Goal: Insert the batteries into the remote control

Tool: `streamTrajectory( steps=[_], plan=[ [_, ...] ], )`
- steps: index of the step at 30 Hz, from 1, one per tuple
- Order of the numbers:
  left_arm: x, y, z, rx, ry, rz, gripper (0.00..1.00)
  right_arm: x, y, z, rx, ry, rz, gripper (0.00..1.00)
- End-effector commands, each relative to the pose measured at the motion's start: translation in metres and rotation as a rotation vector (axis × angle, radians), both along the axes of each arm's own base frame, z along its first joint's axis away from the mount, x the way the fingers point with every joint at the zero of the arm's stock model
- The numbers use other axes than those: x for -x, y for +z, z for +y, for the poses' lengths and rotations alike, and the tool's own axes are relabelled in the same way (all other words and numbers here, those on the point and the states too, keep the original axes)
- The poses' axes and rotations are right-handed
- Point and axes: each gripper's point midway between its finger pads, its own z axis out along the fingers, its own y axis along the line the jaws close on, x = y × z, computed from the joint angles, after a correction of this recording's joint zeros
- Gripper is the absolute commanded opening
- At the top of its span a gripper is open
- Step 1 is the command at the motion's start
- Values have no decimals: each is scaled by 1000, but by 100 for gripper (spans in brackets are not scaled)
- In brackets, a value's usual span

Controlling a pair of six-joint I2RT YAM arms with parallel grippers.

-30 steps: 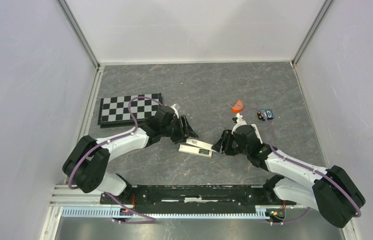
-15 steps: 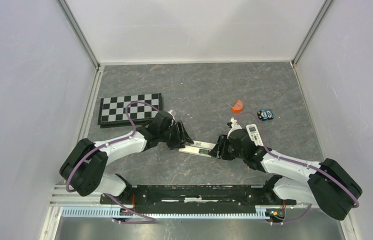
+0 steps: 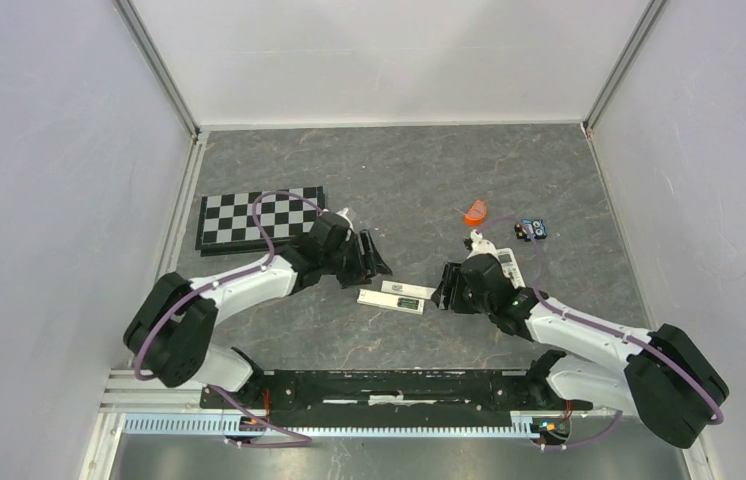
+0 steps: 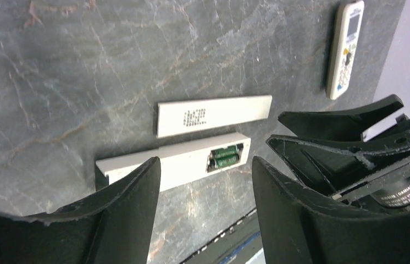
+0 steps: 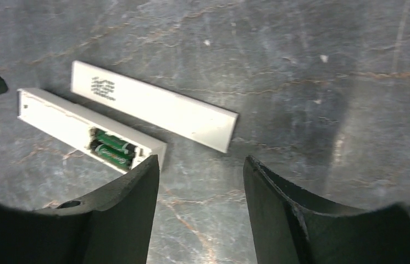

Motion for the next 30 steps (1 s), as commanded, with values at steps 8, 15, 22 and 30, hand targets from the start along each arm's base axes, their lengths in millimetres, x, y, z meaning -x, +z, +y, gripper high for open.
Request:
streamTrajectory(
  steps=[8, 15, 22, 30],
  plan=[
    [-32, -42, -17, -91, -32, -5, 65, -17, -9, -9, 52, -27, -12, 57],
    [-21, -45, -32, -1, -71, 69, 59, -15, -10, 5, -17, 7, 3, 53],
    [-10, -28, -43, 106, -91, 98, 58, -11, -4, 23, -108, 64, 6, 50],
    [-12, -7, -46, 147, -94, 67, 58, -19, 19, 30, -150, 78, -49, 48]
  ],
)
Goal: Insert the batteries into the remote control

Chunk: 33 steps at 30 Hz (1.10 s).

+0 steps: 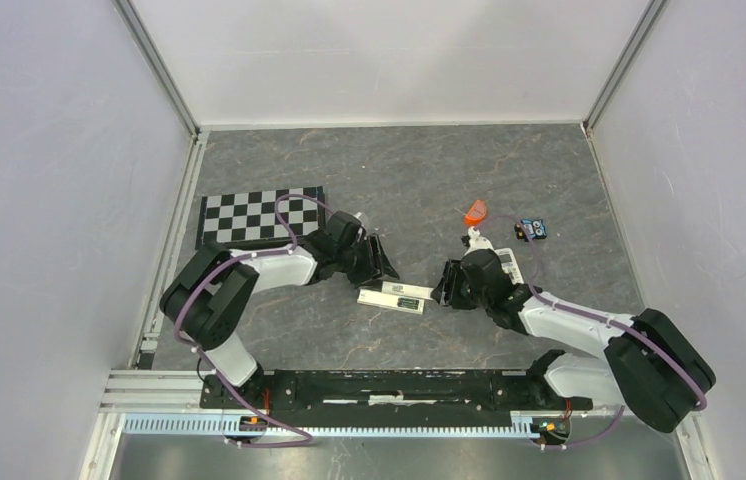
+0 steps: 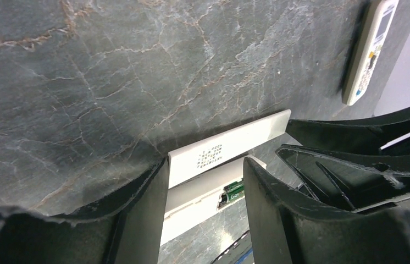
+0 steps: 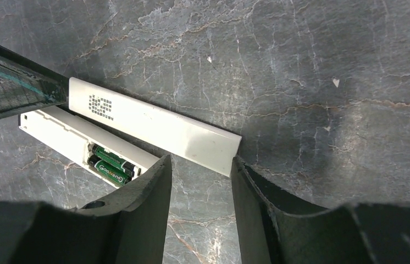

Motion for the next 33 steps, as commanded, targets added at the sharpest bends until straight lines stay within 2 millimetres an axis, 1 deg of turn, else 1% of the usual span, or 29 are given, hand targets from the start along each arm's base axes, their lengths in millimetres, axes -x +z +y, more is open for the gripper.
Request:
streamTrajectory(
  steps=[1, 7, 13, 18, 20, 24, 29, 33],
  plan=[
    [3, 41, -21, 137, -32, -34, 58, -8, 34, 25, -124, 56, -75, 48],
    [3, 46, -14, 113, -22, -56, 58, -9, 46, 26, -147, 53, -106, 48],
    [6, 46, -9, 89, -17, -61, 58, -5, 49, 29, -159, 71, -105, 47],
    [9, 50, -5, 85, -14, -76, 58, 0, 53, 34, -176, 87, -102, 47],
    [15, 46, 0, 63, -16, -58, 58, 3, 56, 38, -186, 98, -102, 47],
    [23, 46, 4, 57, -21, -52, 58, 9, 60, 46, -192, 120, -99, 47],
    [30, 48, 11, 43, -22, -58, 58, 15, 58, 49, -196, 124, -87, 47],
    [33, 42, 21, -3, -11, -65, 58, 18, 55, 49, -191, 124, -81, 47]
  ],
)
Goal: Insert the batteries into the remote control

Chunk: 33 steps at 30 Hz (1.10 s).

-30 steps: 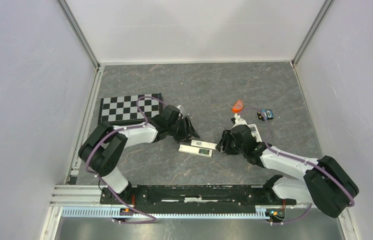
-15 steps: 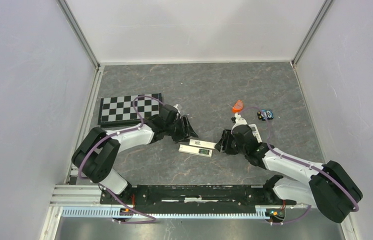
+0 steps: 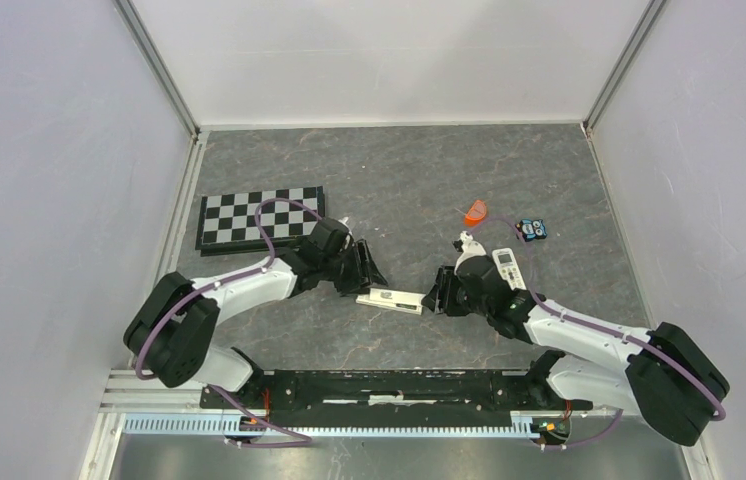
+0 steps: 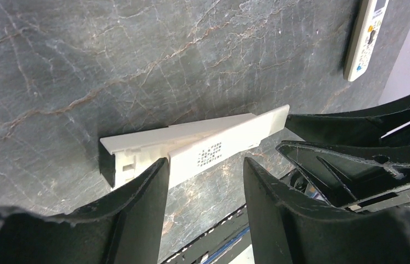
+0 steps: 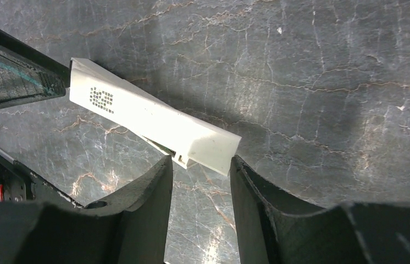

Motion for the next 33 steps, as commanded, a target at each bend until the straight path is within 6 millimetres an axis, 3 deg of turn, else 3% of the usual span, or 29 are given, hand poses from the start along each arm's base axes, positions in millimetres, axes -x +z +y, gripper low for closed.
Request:
streamTrajectory(
  steps=[1, 18, 25, 33],
  plan=[
    [7, 10, -3, 18, -33, -36, 58, -6, 34, 26, -129, 30, -59, 47],
    [2, -8, 22, -131, 4, -71, 59, -10, 21, 12, -38, -33, -44, 49],
    [0, -7, 27, -165, 6, -87, 59, -10, 12, -1, 0, -77, -42, 61],
    [-1, -2, 28, -167, 1, -99, 60, -9, 18, 14, -163, -65, -65, 75]
  ],
)
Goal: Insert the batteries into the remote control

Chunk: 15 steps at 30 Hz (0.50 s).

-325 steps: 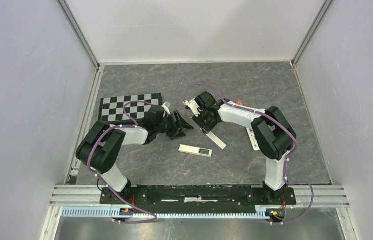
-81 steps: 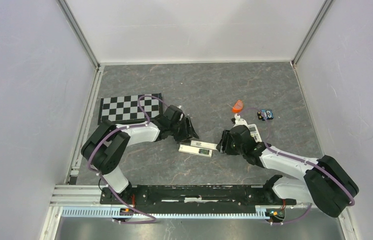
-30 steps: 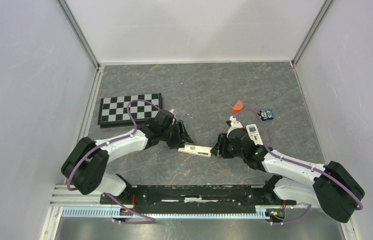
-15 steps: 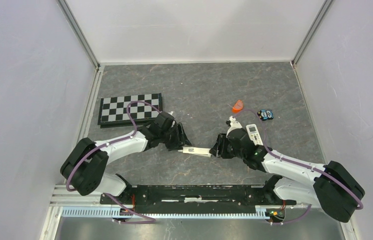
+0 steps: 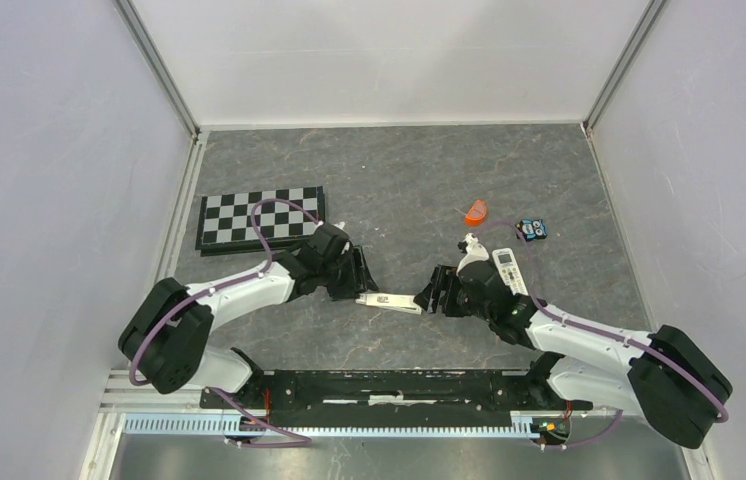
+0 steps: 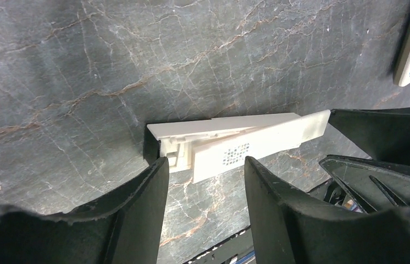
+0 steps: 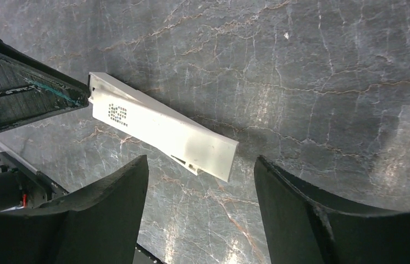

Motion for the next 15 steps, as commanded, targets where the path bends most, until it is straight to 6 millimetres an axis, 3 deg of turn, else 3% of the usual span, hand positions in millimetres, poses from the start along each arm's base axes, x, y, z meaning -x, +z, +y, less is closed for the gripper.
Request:
streamTrajectory(
  steps=[1, 7, 15],
  plan=[
    [-7, 12, 2, -26, -23, -58, 60, -5, 11, 10, -119, -12, -33, 76],
    [-10, 21, 3, -27, -26, -78, 63, -3, 2, 6, -158, -7, -4, 76],
    [-15, 29, 11, -61, -16, -110, 72, 5, -5, 4, -237, 72, 48, 68]
  ],
)
